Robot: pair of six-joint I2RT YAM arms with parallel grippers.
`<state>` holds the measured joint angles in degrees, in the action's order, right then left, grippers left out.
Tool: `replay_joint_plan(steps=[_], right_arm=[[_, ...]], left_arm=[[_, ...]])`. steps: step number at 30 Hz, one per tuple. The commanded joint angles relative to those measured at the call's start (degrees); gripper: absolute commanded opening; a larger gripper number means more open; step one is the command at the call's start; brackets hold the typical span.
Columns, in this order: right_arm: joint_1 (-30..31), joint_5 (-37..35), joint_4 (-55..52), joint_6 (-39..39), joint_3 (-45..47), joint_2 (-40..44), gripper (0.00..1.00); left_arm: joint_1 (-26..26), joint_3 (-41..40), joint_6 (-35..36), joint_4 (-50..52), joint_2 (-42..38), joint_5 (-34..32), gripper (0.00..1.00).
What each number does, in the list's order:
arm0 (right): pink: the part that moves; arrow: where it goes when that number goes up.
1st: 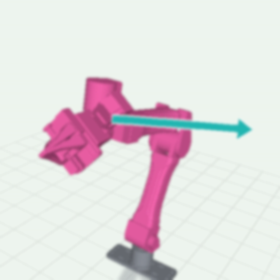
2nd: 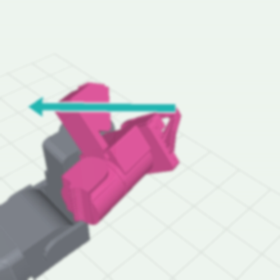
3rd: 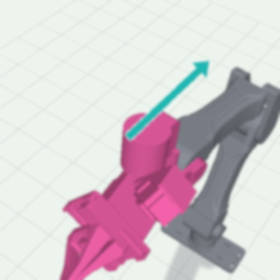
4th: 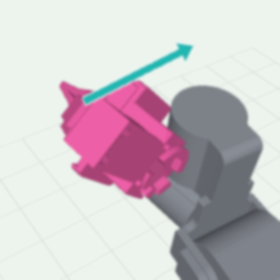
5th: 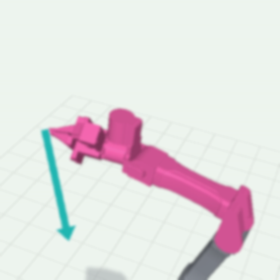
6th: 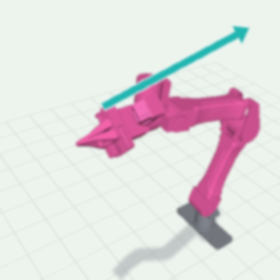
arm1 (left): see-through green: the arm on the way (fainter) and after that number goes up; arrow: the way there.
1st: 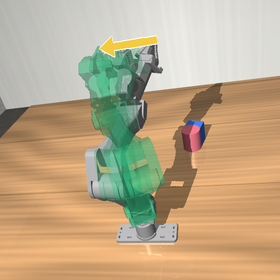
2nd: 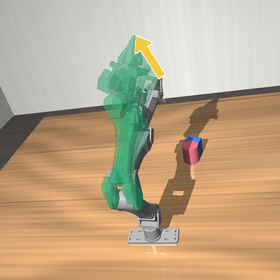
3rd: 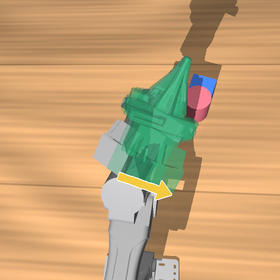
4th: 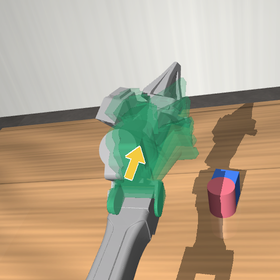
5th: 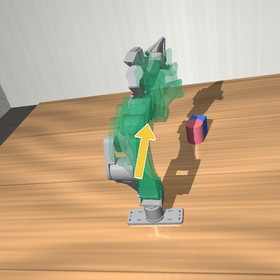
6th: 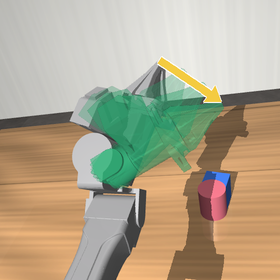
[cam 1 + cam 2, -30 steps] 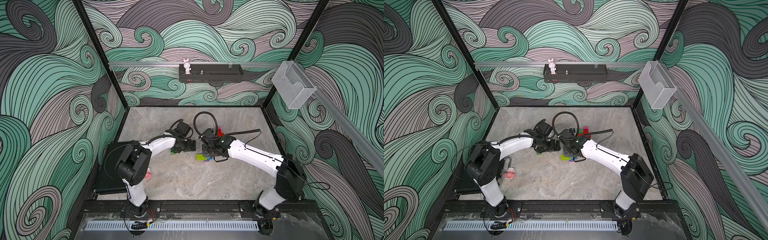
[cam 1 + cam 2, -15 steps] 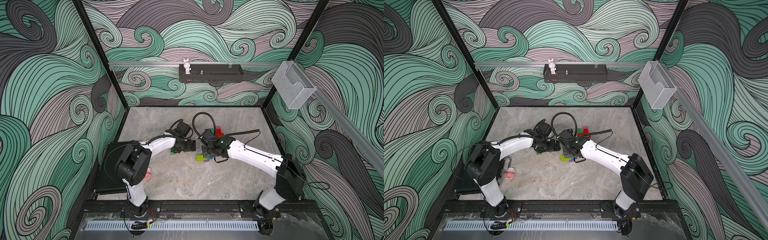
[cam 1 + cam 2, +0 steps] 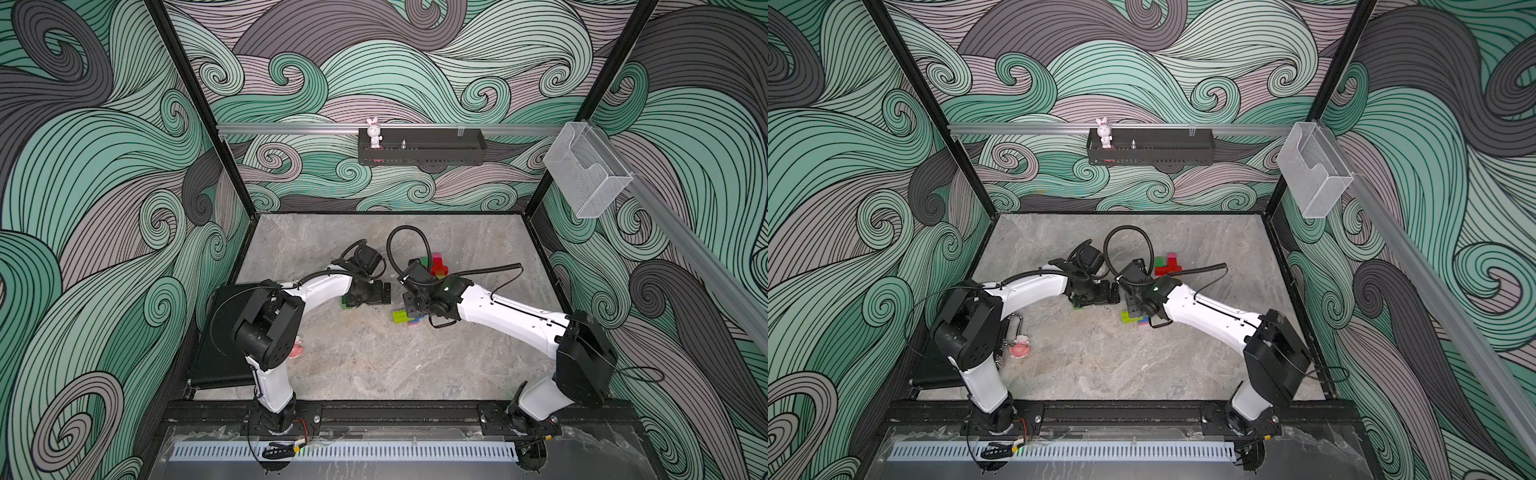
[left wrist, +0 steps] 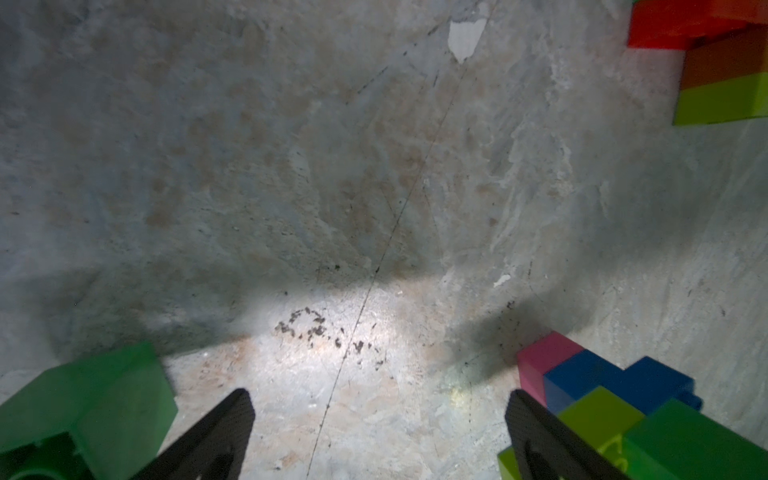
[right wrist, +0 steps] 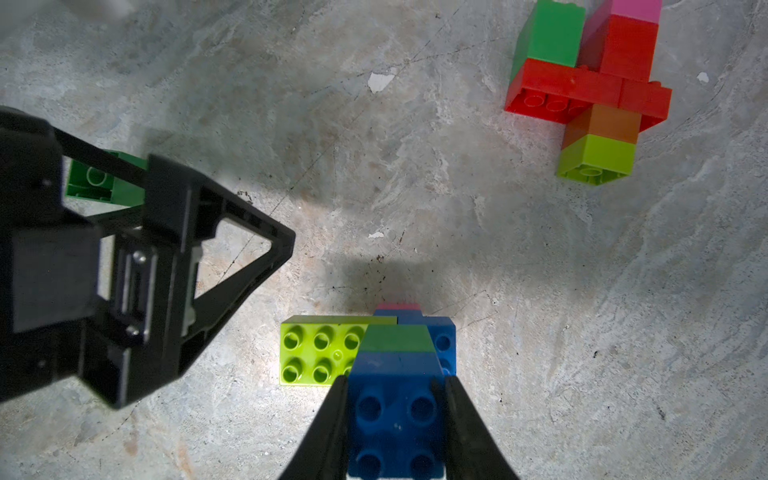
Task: Assemble the number 4 with lego
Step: Assemble the lego brick with the lego brick.
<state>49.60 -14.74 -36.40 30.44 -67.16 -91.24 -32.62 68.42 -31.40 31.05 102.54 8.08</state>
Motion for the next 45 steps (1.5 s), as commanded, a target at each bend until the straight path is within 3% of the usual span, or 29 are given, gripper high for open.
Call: replay_joint_plan(steps=[1, 10, 27, 31, 36, 40, 42, 45], right_arm=[[-0.03, 0.35, -13.08, -0.15, 4.52, -4.17, 0.22], [-0.03, -2.21, -12.08, 5.49, 0.14, -4.44, 0.34], [-0.03, -2.18, -10.57, 3.85, -5.31, -4.0, 0.51], [-0.05, -1.96, -10.32, 3.7, -5.44, -3.56, 0.54], [-0.07, -0.75, -8.28, 1.98, -4.94, -1.43, 0.58], [-0.12, 0.86, -4.75, -0.33, -4.24, 2.22, 0.72], [-0.12, 0.3, -2.97, -1.38, -3.4, 4.67, 0.99], [-0.12, -2.6, -1.09, -2.25, -1.82, 8.1, 0.99]], left_arm=[[0.45, 0.84, 1.29, 0.61, -1.79, 0.54, 0.99], [1.24, -0.39, 1.51, 0.27, -4.62, 1.06, 0.99], [2.03, -0.81, 2.9, 2.75, -8.93, -0.52, 0.99], [2.62, -0.69, 3.4, 5.05, -10.64, -4.08, 0.99], [4.56, -2.53, 2.66, 7.97, -14.49, -14.14, 0.99], [5.02, -2.97, 3.36, 9.83, -13.4, -21.13, 0.94], [5.24, -2.17, 3.36, 11.32, -11.21, -22.25, 0.87], [5.89, -0.52, 3.1, 13.18, -7.33, -21.57, 0.81]])
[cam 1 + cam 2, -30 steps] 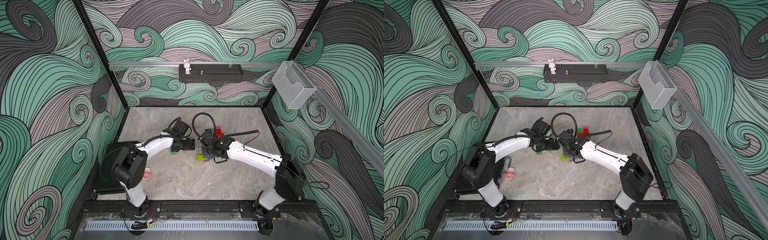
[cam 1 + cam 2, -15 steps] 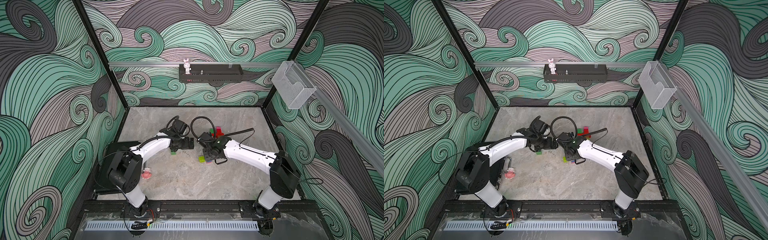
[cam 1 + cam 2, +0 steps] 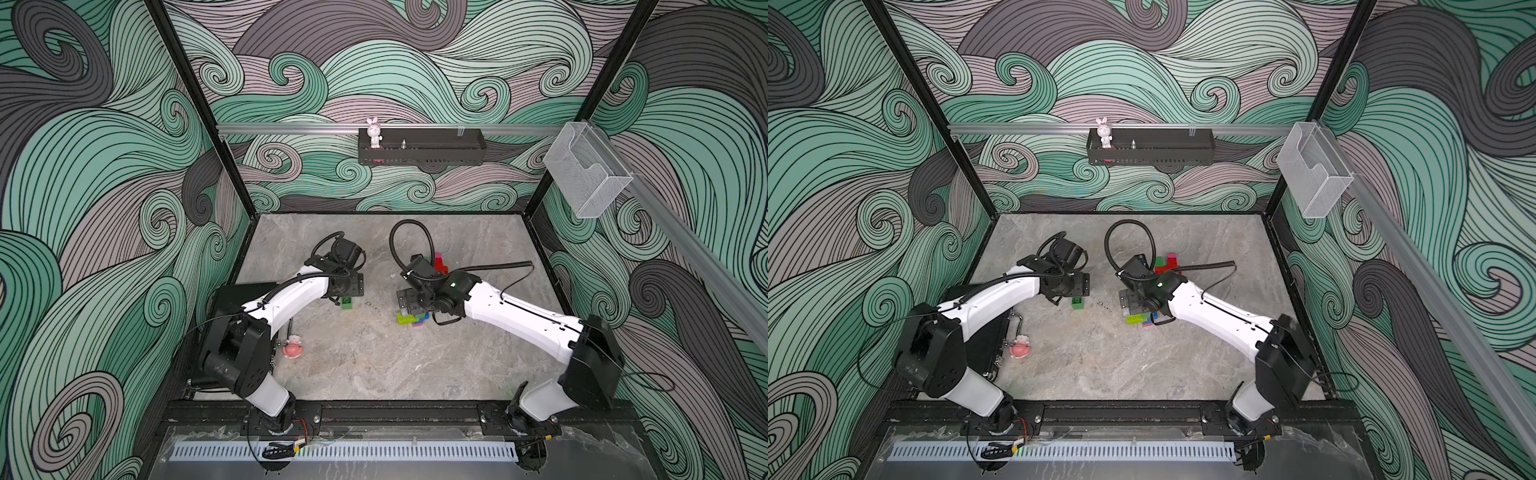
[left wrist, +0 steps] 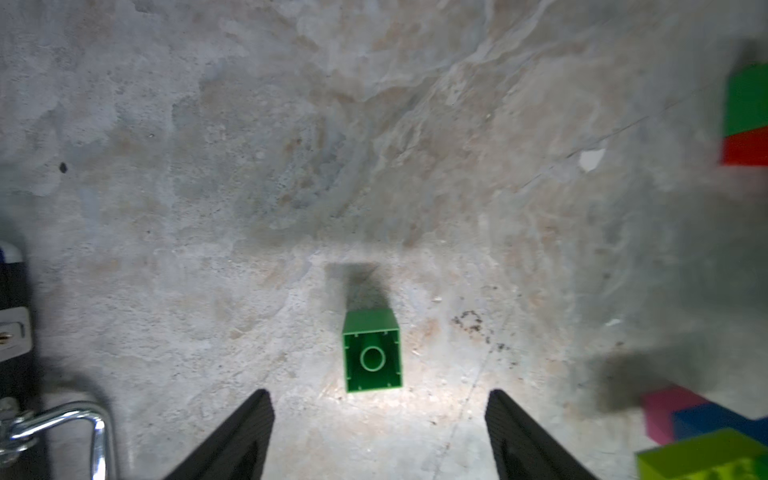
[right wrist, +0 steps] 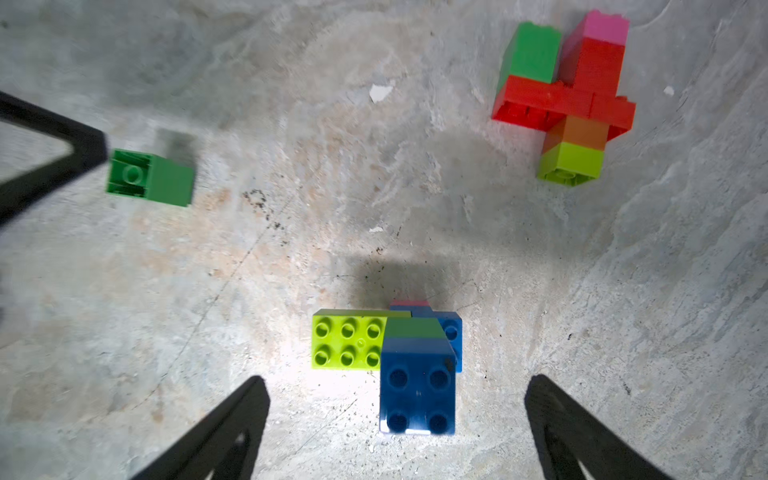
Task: Assemble the number 4 with lego
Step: Assemble the lego brick with the lego brick, then pick up the lego brick from the center of the board.
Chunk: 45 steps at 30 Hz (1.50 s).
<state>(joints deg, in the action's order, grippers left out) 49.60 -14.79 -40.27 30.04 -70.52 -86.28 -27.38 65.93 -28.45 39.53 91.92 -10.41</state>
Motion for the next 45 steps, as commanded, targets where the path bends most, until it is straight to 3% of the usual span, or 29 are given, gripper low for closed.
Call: replay_joint_plan(steps=[1, 7, 14, 17, 21, 24, 28, 35, 40, 45], right_arm=[[-0.12, -3.57, 3.36, -1.98, 2.32, 4.19, 0.99], [-0.3, -7.36, 6.37, -2.67, 6.99, 9.77, 0.99], [-0.46, -7.15, 8.45, -3.14, 9.62, 12.41, 0.99], [-1.18, -2.81, 14.37, -5.38, 13.07, 15.35, 0.99], [-4.38, 9.06, 23.07, -13.26, 17.67, 20.43, 0.99], [-7.71, 21.28, 27.03, -20.35, 19.35, 23.17, 0.99], [-9.3, 31.7, 29.43, -28.25, 18.57, 24.87, 0.99], [-13.33, 47.24, 36.18, -34.69, 15.92, 25.29, 0.95], [-13.61, 54.78, 42.65, -36.76, 11.85, 21.45, 0.86], [-13.64, 58.64, 49.19, -36.37, 7.56, 16.32, 0.85]], left_arm=[[1.03, 2.48, 0.1, 4.93, 4.33, -1.39, 0.78], [1.31, 2.62, -0.36, 3.02, 8.52, 5.33, 0.72], [1.71, 4.03, -0.01, 0.87, 12.66, 5.49, 0.47], [2.52, 4.53, 0.93, -0.21, 12.12, 5.24, 0.27], [4.35, 4.55, 1.05, -0.34, 4.9, 9.78, 0.19], [6.22, 5.28, 0.92, -0.6, -3.98, 19.92, 0.18], [10.88, 3.81, -4.55, -10.79, -14.15, 48.12, 0.19], [14.43, 7.29, -20.51, -22.59, -15.56, 83.57, 0.18], [13.87, 8.36, -22.35, -23.02, -16.59, 89.28, 0.17], [13.44, 9.15, -21.56, -21.32, -16.68, 90.2, 0.18]])
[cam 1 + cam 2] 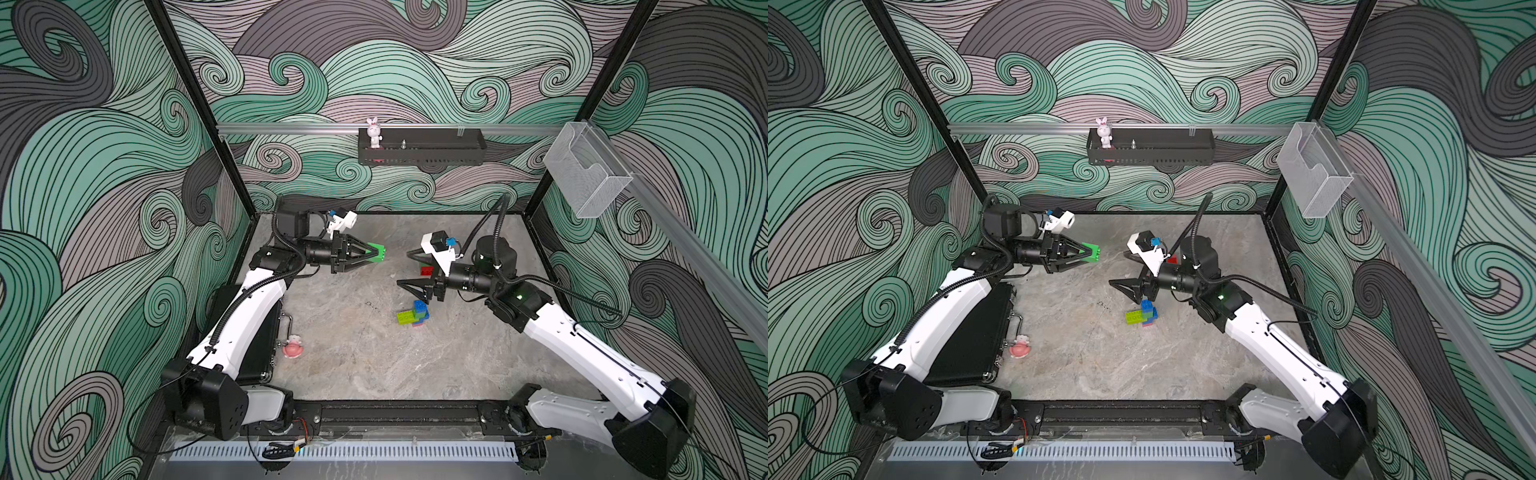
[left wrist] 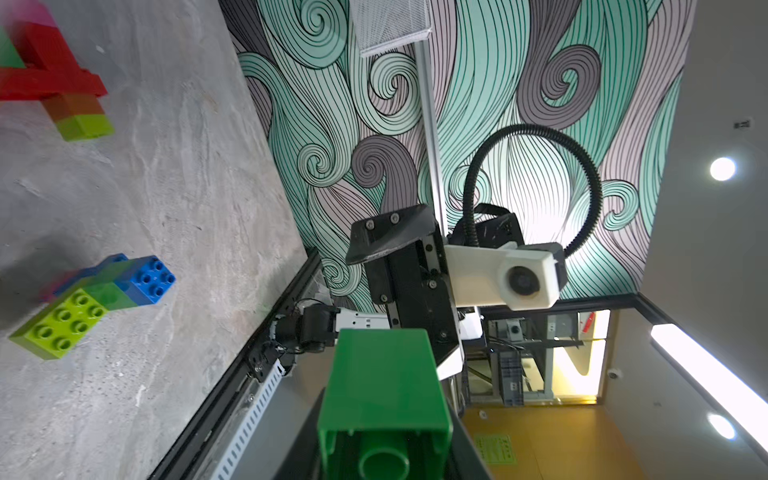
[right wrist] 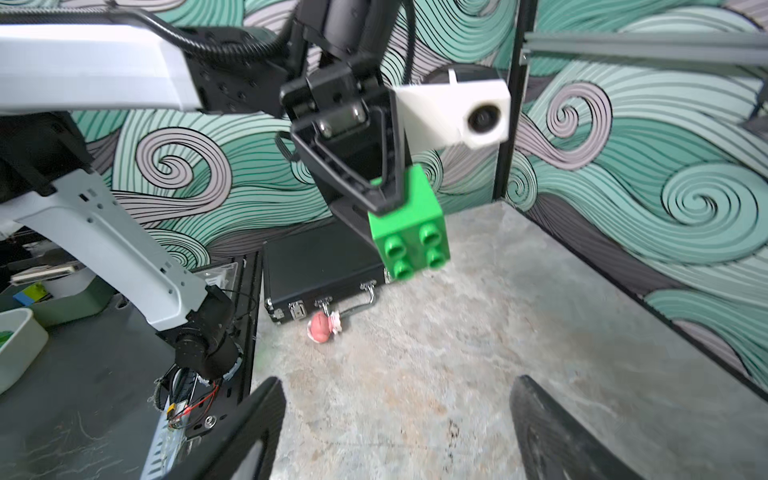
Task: Assemble the number 4 with lego
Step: Pick up the lego brick from the center of the board.
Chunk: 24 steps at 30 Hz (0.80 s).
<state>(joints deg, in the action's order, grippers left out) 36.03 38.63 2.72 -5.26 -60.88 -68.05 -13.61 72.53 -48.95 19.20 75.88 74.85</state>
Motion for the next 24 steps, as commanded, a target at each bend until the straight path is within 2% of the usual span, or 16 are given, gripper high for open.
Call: replay_joint_plan(steps=[1, 5, 12, 18, 24], right_arm=[[0.06, 5.82, 7.18, -1.07, -2.89, -2.85, 0.85], [0.38, 7.66, 8.84, -2.84, -6.42, -6.77, 0.8], [3.81, 8.39, 4.58, -11.65, -10.17, -11.05, 0.71], [4.51, 7.0, 9.84, -9.08, -10.53, -13.33, 0.55], [4.75, 5.1, 12.66, -7.36, -9.62, -13.4, 0.32]], left_arm=[[-0.5, 2.53, -1.19, -1.01, -0.52, 4.91, 0.18], [-0.64, 2.37, -1.19, -1.23, -0.41, 4.6, 0.19], [-0.83, 2.27, -1.63, -1.86, -0.28, 3.99, 0.19], [-0.9, 1.99, -1.76, -2.58, -0.84, 3.6, 0.19], [-0.92, 1.17, -2.29, -3.54, -1.17, 3.7, 0.19]])
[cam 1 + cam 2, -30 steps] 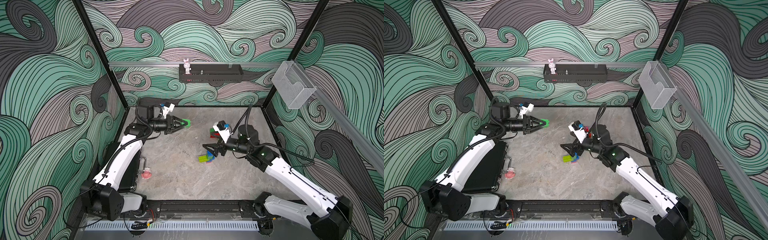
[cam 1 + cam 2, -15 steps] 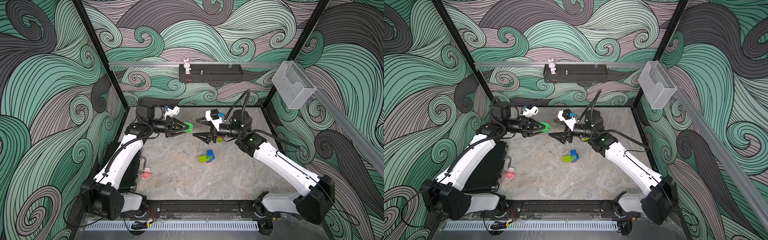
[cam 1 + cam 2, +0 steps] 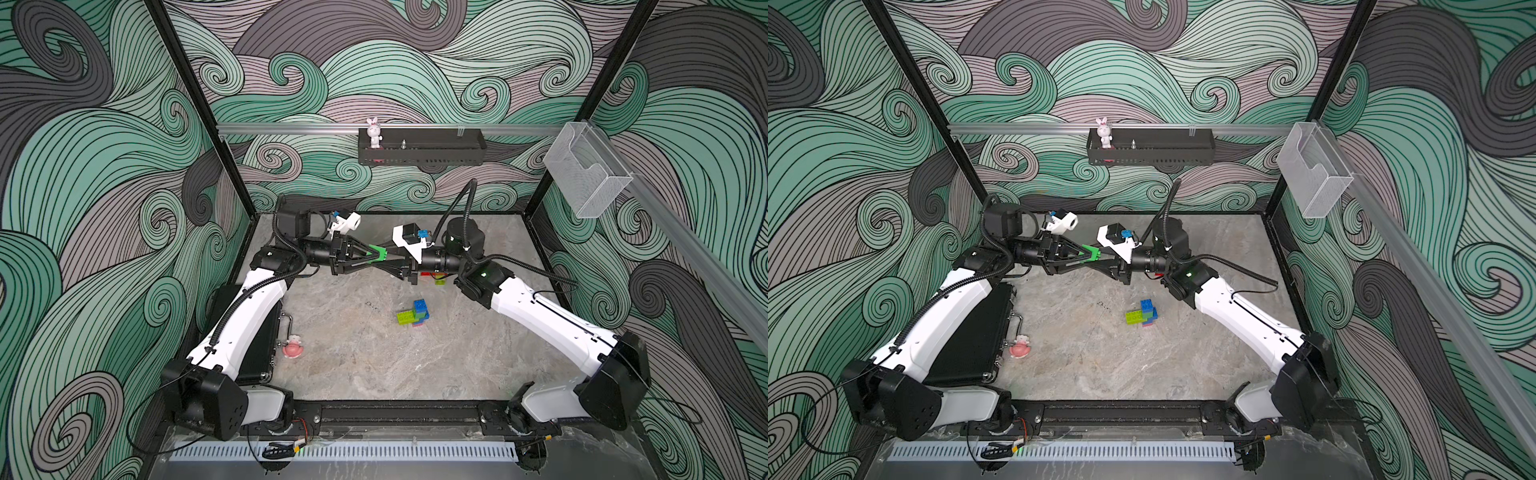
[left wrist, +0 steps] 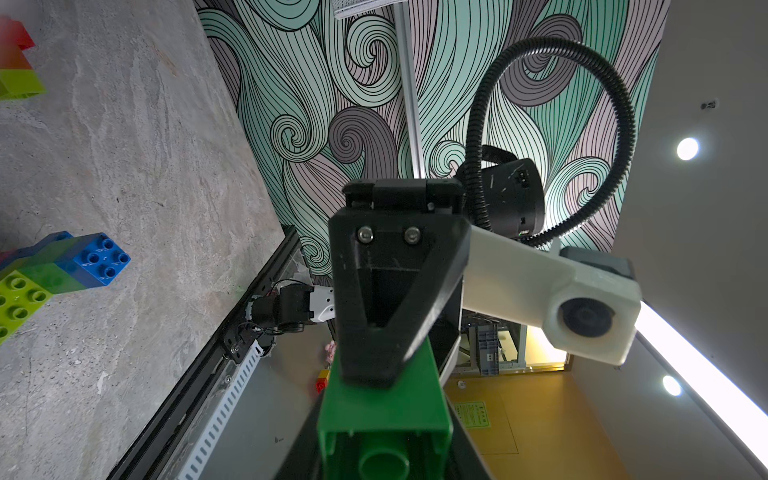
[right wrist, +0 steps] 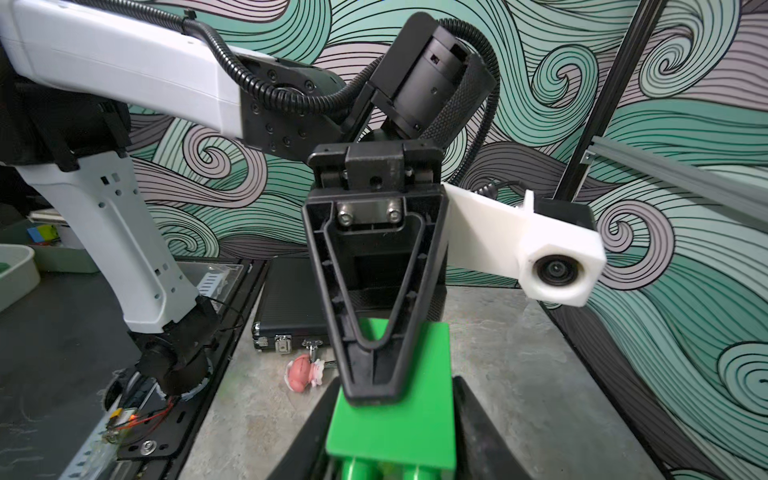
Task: Assemble the number 4 with lego
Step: Pick up the lego brick from the center of the board, then place the lego brick at the center of the board.
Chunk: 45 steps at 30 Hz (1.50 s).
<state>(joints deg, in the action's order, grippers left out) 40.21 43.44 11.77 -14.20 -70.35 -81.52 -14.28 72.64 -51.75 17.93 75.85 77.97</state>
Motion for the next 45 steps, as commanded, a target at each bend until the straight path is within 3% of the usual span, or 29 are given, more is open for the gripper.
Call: replay_joint_plan(steps=[1, 4, 6, 8, 11, 14, 16, 21, 24, 30, 37, 45], right_arm=[[0.58, 0.27, 3.53, 1.69, -0.06, 0.17, 0.29], [0.62, -0.87, 2.03, 1.77, 0.06, 0.48, 0.22], [0.66, -4.88, -3.12, 1.39, -1.04, 0.29, 0.2], [0.75, -8.96, -11.75, 0.5, -2.55, -0.71, 0.2], [1.4, -14.33, -26.75, 0.65, -5.56, -4.3, 0.2], [3.75, -20.33, -41.3, -1.94, -8.11, -8.91, 0.2], [6.54, -25.5, -51.05, -5.68, -10.51, -12.84, 0.2], [13.7, -33.1, -66.97, -13.53, -16.62, -24.31, 0.19], [17.81, -38.68, -71.71, -17.25, -19.9, -30.51, 0.2], [23.12, -47.84, -73.79, -22.04, -22.22, -38.88, 0.22], [24.74, -49.63, -67.53, -29.89, -21.1, -40.66, 0.39], [24.83, -52.7, -66.9, -32.05, -24.48, -41.9, 0.5]], left_arm=[[-0.22, 0.92, 0.51, -2.36, -1.23, 0.53, 0.2], [-0.13, 0.7, 0.82, -2.36, -1.15, -0.32, 0.26], [1.26, 0.85, 4.96, 2.08, -1.02, -4.08, 0.44], [4.94, 2.0, 13.88, 15.13, -1.1, -15.14, 0.66], [9.64, 0.99, 19.17, 25.69, -3.61, -38.92, 0.85], [11.99, -5.14, 17.09, 23.19, -8.22, -53.82, 0.89], [12.69, -8.86, 17.12, 20.67, -11.87, -60.19, 0.98], [12.92, -10.33, 19.84, 24.52, -16.3, -73.49, 0.99], [12.97, -10.82, 20.74, 25.57, -17.74, -75.92, 0.99], [13.05, -12.84, 19.81, 24.03, -18.81, -74.7, 0.99], [13.05, -14.27, 19.23, 23.37, -18.42, -72.84, 0.98], [13.08, -15.07, 19.07, 23.18, -19.03, -73.05, 0.98]])
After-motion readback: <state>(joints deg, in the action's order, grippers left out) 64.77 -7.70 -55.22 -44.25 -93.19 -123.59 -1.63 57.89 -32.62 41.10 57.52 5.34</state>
